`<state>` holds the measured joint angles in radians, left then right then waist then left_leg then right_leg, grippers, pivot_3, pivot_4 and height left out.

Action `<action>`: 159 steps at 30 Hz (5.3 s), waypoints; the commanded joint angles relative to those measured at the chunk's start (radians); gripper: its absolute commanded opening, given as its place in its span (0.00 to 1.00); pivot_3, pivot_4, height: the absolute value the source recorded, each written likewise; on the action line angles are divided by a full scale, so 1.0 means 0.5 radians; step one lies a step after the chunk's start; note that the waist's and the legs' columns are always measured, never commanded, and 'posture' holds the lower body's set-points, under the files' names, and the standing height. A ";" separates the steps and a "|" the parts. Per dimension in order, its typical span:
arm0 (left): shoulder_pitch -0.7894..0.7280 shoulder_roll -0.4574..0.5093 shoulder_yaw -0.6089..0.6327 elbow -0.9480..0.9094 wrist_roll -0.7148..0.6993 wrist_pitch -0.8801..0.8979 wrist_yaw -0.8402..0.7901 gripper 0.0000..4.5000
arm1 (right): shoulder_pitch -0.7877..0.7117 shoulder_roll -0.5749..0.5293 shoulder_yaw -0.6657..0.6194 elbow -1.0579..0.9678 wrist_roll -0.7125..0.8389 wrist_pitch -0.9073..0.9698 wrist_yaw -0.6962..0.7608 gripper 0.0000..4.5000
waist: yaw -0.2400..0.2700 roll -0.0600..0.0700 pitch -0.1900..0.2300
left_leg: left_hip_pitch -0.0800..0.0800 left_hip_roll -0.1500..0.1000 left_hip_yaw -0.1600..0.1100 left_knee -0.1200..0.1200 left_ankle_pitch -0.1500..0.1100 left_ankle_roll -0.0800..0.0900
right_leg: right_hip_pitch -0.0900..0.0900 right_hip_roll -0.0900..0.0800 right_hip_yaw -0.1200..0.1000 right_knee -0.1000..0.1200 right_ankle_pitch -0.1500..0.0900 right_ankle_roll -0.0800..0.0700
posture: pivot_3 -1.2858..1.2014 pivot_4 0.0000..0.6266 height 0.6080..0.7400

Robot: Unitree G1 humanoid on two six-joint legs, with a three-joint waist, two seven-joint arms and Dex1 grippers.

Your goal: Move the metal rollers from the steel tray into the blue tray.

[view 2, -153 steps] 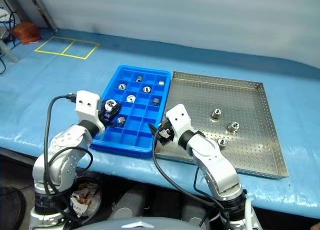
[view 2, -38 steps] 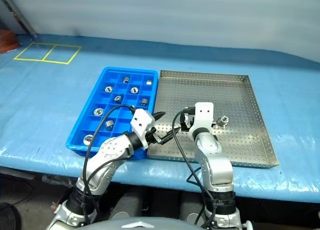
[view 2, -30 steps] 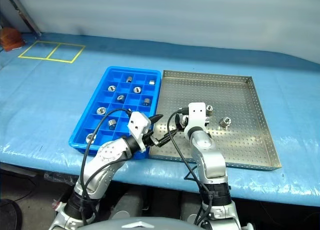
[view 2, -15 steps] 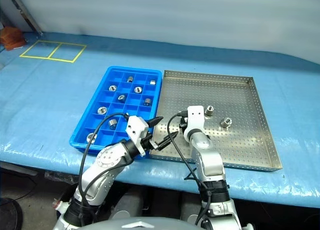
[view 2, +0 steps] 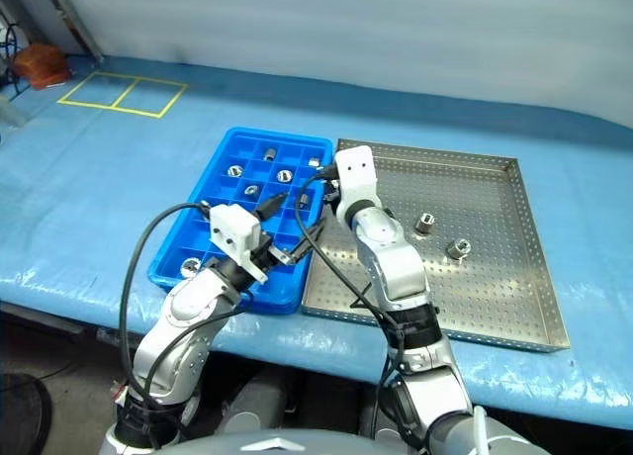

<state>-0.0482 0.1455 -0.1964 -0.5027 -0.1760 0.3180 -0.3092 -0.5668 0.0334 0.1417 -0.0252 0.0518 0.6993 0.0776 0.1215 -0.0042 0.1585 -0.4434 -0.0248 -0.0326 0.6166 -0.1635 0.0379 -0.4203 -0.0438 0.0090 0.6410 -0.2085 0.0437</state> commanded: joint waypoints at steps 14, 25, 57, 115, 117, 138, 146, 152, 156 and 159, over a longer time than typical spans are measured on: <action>0.309 -0.017 0.055 -0.316 0.053 0.089 0.235 0.95 | 0.002 0.124 0.239 0.291 -0.009 -0.238 0.263 0.38 | 0.421 -0.001 0.000 | -0.006 0.003 0.003 -0.003 -0.006 -0.016 | -0.019 0.001 -0.002 -0.001 -0.002 0.001 | 0.73 0.24 1.00; 0.283 -0.032 -0.018 -0.255 0.010 0.083 0.172 0.95 | 0.111 0.045 0.087 0.022 0.001 -0.176 0.191 0.38 | 0.617 -0.001 0.000 | -0.018 0.004 0.011 -0.006 -0.007 -0.018 | -0.028 0.001 -0.005 -0.009 -0.001 0.002 | 0.71 0.24 1.00; 0.181 0.020 -0.181 -0.077 -0.065 0.149 -0.068 0.95 | 0.338 0.078 -0.262 -0.292 -0.024 -0.091 -0.254 0.99 | 0.546 -0.001 -0.002 | -0.037 0.017 0.020 0.010 -0.005 -0.024 | -0.046 0.011 -0.006 0.002 0.001 0.001 | 0.65 0.24 1.00; 0.000 -0.027 -0.398 0.132 -0.098 0.156 -0.281 0.95 | 0.109 0.014 -0.710 0.655 -0.149 -0.447 -0.869 0.64 | -0.159 0.002 -0.003 | -0.003 0.032 0.019 0.012 0.004 -0.010 | -0.009 0.027 0.012 0.007 0.008 -0.009 | 0.60 0.24 1.00; 0.004 -0.026 -0.397 0.132 -0.098 0.153 -0.278 0.95 | 0.119 0.010 -0.687 0.626 -0.158 -0.454 -0.854 0.51 | -0.159 0.002 -0.003 | -0.003 0.032 0.020 0.012 0.004 -0.010 | -0.009 0.027 0.012 0.007 0.008 -0.009 | 0.60 0.24 1.00; 0.272 -0.024 -0.212 0.014 0.031 -0.086 -0.001 0.95 | 0.076 -0.058 0.094 -0.484 0.081 0.443 0.071 0.38 | -0.103 0.003 -0.001 | -0.005 0.033 0.019 0.010 0.003 -0.012 | -0.013 0.024 0.011 0.006 0.008 -0.009 | 0.64 0.24 1.00; 0.384 -0.010 -0.205 -0.055 0.032 -0.093 0.023 0.95 | 0.122 -0.066 0.195 -0.627 0.183 0.578 0.223 0.38 | -0.035 0.002 -0.001 | -0.008 0.031 0.019 0.006 -0.001 -0.017 | -0.017 0.009 0.007 0.003 0.008 -0.010 | 0.65 0.24 1.00; 0.469 0.108 -0.244 -0.097 0.005 -0.077 -0.097 0.95 | 0.200 -0.161 0.337 -0.726 0.274 0.744 0.371 0.38 | -0.010 0.002 -0.001 | -0.009 0.031 0.019 0.005 -0.004 -0.022 | -0.018 0.007 0.006 0.001 0.007 -0.010 | 0.66 0.24 1.00; 0.517 0.187 -0.251 -0.126 0.004 -0.086 -0.149 0.95 | 0.224 -0.177 0.365 -0.741 0.298 0.783 0.391 0.38 | -0.004 0.002 0.000 | -0.009 0.031 0.019 0.003 -0.005 -0.024 | -0.020 0.006 0.005 0.001 0.007 -0.011 | 0.66 0.24 1.00; 0.572 0.226 -0.220 -0.139 0.027 -0.124 -0.137 0.95 | 0.237 -0.177 0.379 -0.736 0.308 0.791 0.388 0.38 | 0.003 0.002 0.000 | -0.009 0.031 0.020 0.003 -0.005 -0.024 | -0.021 0.005 0.005 -0.001 0.007 -0.011 | 0.66 0.24 1.00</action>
<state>0.2282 0.2548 -0.3186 -0.5168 -0.1667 0.2928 -0.3741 -0.4458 -0.0635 0.3295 -0.3462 0.1928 1.0998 0.2640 0.1230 -0.0033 0.1584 -0.4477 -0.0092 -0.0227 0.6173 -0.1659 0.0260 -0.4311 -0.0418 0.0110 0.6396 -0.2051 0.0384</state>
